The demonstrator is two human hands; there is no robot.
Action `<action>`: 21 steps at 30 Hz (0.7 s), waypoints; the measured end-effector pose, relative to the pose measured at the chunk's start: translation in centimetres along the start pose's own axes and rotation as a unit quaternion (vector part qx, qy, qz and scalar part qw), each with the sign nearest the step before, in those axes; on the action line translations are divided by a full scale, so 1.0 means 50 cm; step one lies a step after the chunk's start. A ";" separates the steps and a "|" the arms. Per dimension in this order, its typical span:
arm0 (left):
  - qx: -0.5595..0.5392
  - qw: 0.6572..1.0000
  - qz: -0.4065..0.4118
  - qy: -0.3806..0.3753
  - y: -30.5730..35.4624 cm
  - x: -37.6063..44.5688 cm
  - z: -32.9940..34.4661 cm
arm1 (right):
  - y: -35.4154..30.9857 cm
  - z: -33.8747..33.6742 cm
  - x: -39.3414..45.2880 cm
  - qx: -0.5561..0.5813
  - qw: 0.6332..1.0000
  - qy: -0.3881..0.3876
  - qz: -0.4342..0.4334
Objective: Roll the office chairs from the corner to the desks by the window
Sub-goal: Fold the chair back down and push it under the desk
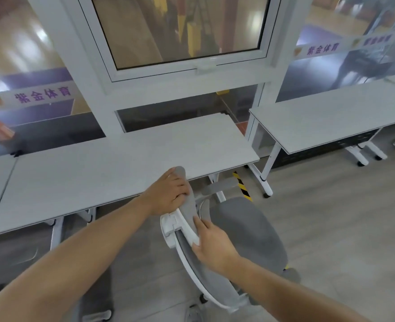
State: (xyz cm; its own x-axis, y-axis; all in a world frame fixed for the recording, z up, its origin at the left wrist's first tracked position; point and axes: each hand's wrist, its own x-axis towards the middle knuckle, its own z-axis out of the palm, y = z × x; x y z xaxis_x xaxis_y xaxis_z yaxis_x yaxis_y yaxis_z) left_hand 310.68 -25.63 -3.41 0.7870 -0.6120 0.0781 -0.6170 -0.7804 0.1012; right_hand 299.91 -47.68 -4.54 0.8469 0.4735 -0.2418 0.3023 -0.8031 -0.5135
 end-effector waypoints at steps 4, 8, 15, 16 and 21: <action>0.014 0.999 -0.037 0.021 0.063 -0.020 0.007 | 0.057 -0.020 -0.036 -0.017 0.998 -0.021 -0.060; 0.045 0.993 -0.096 0.045 0.157 -0.055 0.020 | 0.127 -0.047 -0.078 -0.051 0.988 -0.065 -0.130; 0.060 0.984 -0.164 0.040 0.322 -0.068 0.024 | 0.254 -0.145 -0.139 -0.123 0.966 -0.124 -0.193; 0.059 0.982 -0.174 0.033 0.339 -0.068 0.027 | 0.268 -0.159 -0.148 -0.134 0.965 -0.126 -0.186; 0.050 0.973 -0.226 -0.019 0.421 -0.041 0.021 | 0.295 -0.207 -0.190 -0.143 0.983 -0.095 -0.072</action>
State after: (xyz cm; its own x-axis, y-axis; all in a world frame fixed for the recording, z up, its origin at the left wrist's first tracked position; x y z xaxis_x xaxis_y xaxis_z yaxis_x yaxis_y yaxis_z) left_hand 296.08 -40.91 -2.50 0.9785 -0.2058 0.0103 -0.2060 -0.9784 0.0195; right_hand 300.85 -67.75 -1.28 0.6982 0.6267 -0.3461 0.5469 -0.7789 -0.3071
